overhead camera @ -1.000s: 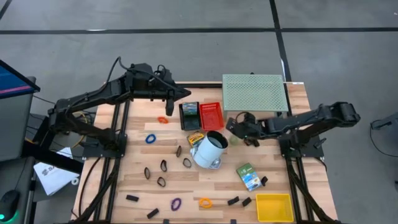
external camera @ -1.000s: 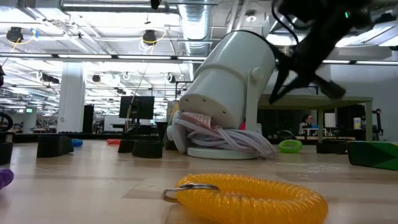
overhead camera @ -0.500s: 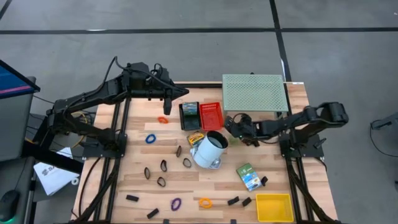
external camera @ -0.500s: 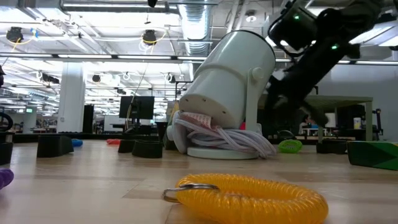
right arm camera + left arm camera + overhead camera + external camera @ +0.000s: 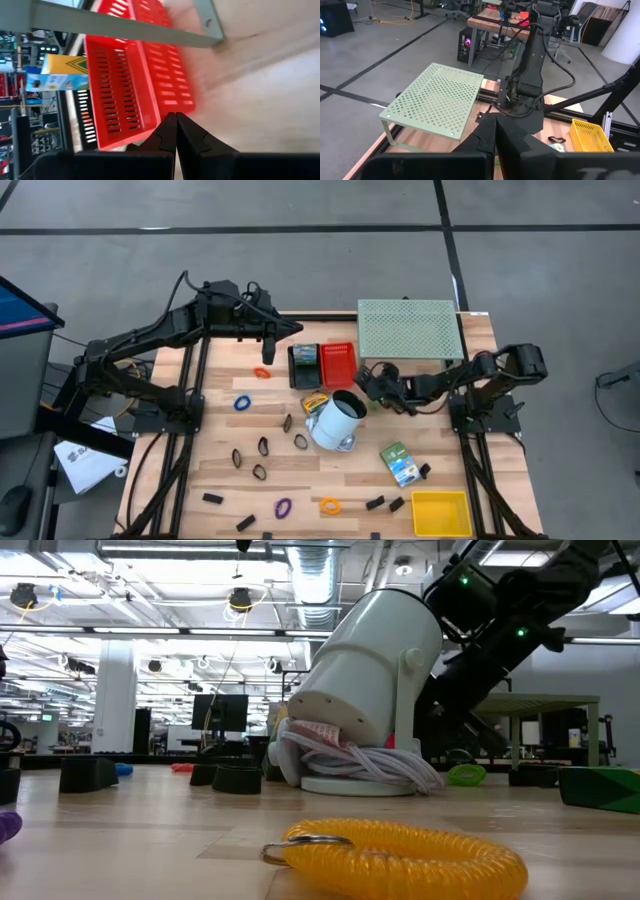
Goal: Pick & Place Office Desk Supplies
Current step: Adjust the red bin, then put the crayon box into the left black bin
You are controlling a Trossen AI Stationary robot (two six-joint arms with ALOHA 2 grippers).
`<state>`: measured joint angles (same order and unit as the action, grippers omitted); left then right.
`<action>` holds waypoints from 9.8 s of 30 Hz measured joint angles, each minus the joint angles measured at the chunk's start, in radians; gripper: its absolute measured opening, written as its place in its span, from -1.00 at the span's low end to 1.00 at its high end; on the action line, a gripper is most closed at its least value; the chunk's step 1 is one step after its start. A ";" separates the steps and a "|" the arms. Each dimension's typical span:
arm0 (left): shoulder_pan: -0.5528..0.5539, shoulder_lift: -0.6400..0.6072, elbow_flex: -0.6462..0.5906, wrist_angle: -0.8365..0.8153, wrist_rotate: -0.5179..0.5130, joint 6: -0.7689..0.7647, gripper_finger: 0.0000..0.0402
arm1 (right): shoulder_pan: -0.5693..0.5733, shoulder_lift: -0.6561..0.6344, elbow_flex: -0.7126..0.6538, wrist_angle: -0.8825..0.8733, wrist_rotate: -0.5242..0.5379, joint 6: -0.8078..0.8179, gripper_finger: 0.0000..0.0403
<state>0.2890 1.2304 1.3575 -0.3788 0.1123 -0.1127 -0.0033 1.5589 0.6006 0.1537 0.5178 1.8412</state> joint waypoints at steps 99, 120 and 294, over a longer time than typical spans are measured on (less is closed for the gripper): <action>-0.710 0.096 -0.828 0.541 -0.763 -0.094 -0.06 | 0.710 -0.566 0.259 -0.400 0.399 -0.089 0.14; -0.525 0.296 -0.828 0.806 -0.623 0.219 -0.06 | 0.731 -0.566 0.266 -0.382 0.397 -0.106 0.14; 0.059 0.293 -0.534 0.585 -0.388 0.001 -0.47 | 0.717 -0.566 0.264 -0.381 0.557 -0.193 0.14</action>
<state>0.3482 1.5238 0.8230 0.2066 -0.2758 -0.1113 0.7132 0.9928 0.8650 -0.2268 1.0752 1.6485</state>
